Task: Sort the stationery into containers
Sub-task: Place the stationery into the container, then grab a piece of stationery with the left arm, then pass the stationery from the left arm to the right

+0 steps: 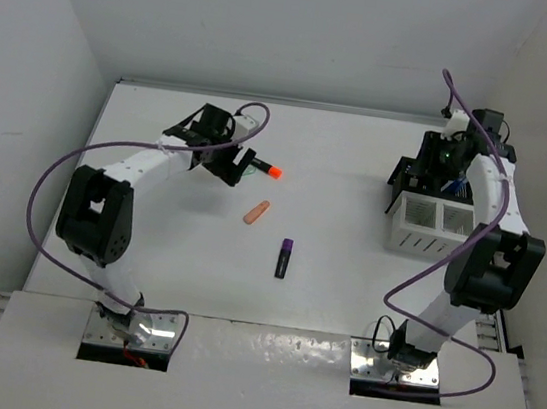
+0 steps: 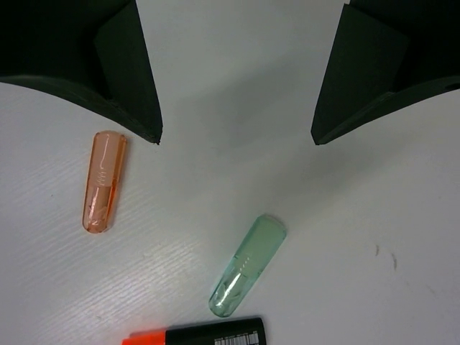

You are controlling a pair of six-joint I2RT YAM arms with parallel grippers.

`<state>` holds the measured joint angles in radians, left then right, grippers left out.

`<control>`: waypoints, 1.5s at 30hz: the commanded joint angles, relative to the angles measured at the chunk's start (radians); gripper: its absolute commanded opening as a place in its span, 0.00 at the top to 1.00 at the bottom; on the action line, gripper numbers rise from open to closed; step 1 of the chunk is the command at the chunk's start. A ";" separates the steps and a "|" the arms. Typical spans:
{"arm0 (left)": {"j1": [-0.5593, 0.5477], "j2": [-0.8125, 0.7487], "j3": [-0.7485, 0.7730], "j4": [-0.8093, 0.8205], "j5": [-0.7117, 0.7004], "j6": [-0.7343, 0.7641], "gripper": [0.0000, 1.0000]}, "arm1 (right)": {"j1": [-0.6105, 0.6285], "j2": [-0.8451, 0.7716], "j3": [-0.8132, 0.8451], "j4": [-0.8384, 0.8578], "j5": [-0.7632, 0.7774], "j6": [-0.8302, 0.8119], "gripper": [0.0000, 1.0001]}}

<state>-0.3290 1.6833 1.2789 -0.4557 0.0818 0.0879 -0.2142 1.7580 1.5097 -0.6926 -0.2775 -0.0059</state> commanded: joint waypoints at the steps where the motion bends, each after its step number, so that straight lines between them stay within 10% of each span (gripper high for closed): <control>1: 0.010 0.071 0.089 0.048 0.036 0.133 0.11 | -0.004 -0.135 -0.029 0.010 -0.133 0.067 0.50; 15: 0.059 0.483 0.445 -0.080 0.180 0.274 0.28 | 0.058 -0.336 -0.189 -0.028 -0.276 0.096 0.49; 24: 0.038 0.480 0.337 -0.063 0.168 0.277 0.34 | 0.067 -0.354 -0.192 -0.028 -0.331 0.126 0.49; 34: 0.033 0.276 0.111 -0.011 0.254 0.253 0.81 | 0.167 -0.422 -0.253 0.033 -0.312 0.182 0.50; 45: 0.018 -0.245 -0.091 0.366 0.722 -0.172 0.81 | 0.401 -0.367 -0.230 0.260 -0.311 0.565 0.32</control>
<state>-0.2897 1.5539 1.2308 -0.2878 0.6537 0.0898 0.1825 1.3502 1.2385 -0.5598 -0.5636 0.3725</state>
